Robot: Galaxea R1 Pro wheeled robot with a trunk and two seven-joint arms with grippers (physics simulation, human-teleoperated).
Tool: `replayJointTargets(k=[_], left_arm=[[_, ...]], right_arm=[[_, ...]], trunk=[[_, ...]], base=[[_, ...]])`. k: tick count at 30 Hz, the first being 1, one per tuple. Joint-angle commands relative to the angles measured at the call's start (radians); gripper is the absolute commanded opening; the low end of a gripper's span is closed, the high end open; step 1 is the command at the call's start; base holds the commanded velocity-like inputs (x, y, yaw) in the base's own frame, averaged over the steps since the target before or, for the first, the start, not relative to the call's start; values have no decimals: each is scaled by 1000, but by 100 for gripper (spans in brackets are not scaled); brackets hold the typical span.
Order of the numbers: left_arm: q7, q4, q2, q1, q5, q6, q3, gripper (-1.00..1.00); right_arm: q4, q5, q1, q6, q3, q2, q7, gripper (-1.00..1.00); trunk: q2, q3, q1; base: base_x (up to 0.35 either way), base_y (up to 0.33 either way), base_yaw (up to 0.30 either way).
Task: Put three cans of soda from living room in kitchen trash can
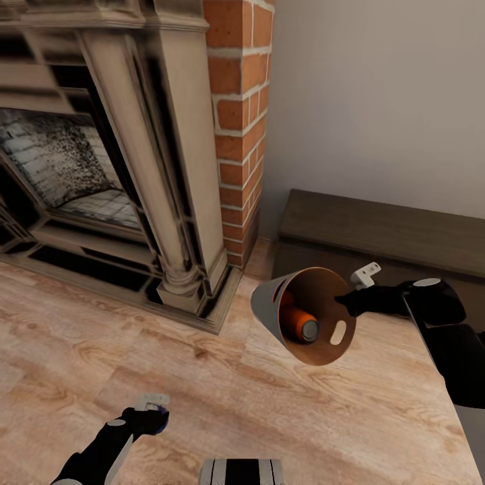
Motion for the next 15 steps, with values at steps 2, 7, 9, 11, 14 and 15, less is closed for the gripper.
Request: replayJointTargets(k=[2,7,9,11,14,15], left_arm=[[0,0,0,0,0,1,0,100],[-1,0,1,0,0,3,0,100],[-2,-1,1,0,0,4,0,100],[-2,-1,1,0,0,4,0,100],[-2,-1,1,0,0,4,0,100],[-2,-1,1,0,0,5,0,100]], right_arm=[[-1,-14,0,6,1,0,2,-100],[-1,-2,1,6,1,1,3,-100],[-1,-1,1,6,1,1,3,-100],[-1,1,3,6,1,2,3,-100],[-1,5,9,6,1,2,3,-100],[-1,5,11,6,1,2,3,-100]], trunk=[[-1,-8,1],[-2,-27,3],[-2,-35,4],[-2,-39,4],[-2,-39,4],[-2,-39,4]], base=[[0,0,0],[0,0,0],[0,0,0],[0,0,0],[0,0,0],[0,0,0]])
